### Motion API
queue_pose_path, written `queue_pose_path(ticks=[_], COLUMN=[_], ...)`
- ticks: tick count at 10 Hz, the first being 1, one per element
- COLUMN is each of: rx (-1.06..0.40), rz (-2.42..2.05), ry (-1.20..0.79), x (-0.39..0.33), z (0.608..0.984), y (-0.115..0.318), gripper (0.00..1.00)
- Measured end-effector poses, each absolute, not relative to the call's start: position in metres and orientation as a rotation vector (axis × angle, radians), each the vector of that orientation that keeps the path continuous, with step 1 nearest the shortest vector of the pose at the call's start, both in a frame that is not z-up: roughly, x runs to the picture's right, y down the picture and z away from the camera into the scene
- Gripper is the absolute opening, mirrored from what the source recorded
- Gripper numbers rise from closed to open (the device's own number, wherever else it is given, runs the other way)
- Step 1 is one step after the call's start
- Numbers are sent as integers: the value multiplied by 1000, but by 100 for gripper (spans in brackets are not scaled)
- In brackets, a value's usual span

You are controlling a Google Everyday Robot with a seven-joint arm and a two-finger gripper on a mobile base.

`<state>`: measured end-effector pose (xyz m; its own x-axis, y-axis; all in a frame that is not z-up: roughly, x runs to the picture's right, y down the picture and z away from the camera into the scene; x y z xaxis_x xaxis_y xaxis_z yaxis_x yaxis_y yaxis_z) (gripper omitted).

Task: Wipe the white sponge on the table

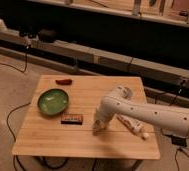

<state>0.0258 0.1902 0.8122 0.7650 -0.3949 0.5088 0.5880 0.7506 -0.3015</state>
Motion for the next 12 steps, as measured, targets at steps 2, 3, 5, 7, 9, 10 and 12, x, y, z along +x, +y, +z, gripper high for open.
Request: queue_pose_path(ticks=[2,3,5,7,9,10,12], rx=[-486,-501,-544,-566,-567,-579,-611], rz=[-613,-642,-680,-669,-630,-614,-578], ry=[-474,-488,-506,-538,-572,-582,-593], x=[4,-1,-2,2,20,32,54], z=[800,793,781,768,753,748,744], y=[210,224,254,267,268,272,283], gripper=[0,0,0,0,0,0,0])
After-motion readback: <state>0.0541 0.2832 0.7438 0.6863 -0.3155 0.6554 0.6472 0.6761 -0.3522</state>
